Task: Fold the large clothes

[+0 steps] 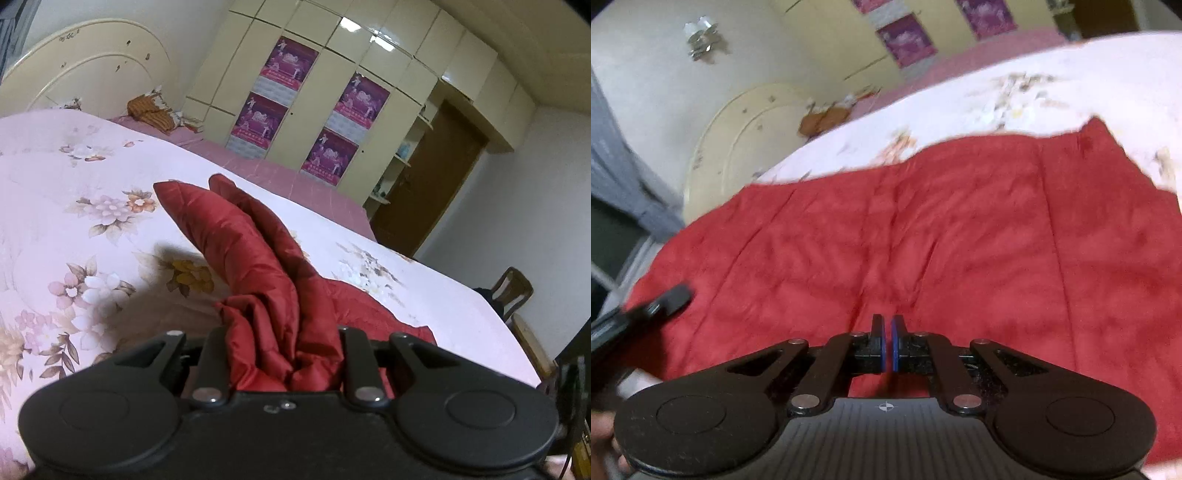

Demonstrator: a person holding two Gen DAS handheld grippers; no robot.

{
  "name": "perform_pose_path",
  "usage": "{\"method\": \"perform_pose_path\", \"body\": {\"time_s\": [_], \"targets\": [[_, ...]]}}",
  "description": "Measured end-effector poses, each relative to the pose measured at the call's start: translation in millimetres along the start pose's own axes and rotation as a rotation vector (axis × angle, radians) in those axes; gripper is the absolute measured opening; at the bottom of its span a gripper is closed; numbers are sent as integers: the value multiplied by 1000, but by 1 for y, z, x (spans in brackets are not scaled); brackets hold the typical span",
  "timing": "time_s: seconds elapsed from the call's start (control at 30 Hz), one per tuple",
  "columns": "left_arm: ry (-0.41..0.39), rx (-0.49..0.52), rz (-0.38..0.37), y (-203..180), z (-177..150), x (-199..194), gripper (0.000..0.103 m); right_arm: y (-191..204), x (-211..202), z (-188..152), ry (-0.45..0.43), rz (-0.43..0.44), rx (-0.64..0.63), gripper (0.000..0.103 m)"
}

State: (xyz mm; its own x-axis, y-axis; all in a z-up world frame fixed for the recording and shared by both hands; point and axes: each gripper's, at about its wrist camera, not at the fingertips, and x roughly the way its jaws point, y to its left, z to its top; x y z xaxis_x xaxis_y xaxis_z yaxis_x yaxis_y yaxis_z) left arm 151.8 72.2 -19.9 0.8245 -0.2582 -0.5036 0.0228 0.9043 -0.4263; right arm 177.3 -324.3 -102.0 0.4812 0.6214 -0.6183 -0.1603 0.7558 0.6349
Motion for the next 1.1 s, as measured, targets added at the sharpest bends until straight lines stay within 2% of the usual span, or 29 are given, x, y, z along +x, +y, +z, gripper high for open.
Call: {"method": "perform_pose_path", "body": {"time_s": [0.07,0.13,0.23,0.33,0.43,0.53,0.77,1.03,1.1], "targets": [[0,5,6,-9,-1,-4,21,-4,7,-12,48,9,-6,4],[-5,11,3,-16,-1,-8,21,-7,21,-20,90,-24,-33,3],[-16,56,-2,-36,0,-7,21,-9,33,-24,91,-29,-67,2],[-22,114,-14,-61,0,-5,21,-17,27,-18,95,-5,-31,2],[-10,166,-40,-84,-2,3,21,-29,-12,-12,-25,9,1,2],[4,215,-72,-107,-6,14,21,-51,-47,-2,-100,-35,16,2],[94,289,-149,-157,-24,52,21,-113,-102,-3,-180,-91,155,2],[238,356,-157,-199,-68,103,22,-135,-141,0,-221,-101,215,2],[294,382,-174,-205,-80,114,31,-143,-151,2,-243,-107,230,2]]}}
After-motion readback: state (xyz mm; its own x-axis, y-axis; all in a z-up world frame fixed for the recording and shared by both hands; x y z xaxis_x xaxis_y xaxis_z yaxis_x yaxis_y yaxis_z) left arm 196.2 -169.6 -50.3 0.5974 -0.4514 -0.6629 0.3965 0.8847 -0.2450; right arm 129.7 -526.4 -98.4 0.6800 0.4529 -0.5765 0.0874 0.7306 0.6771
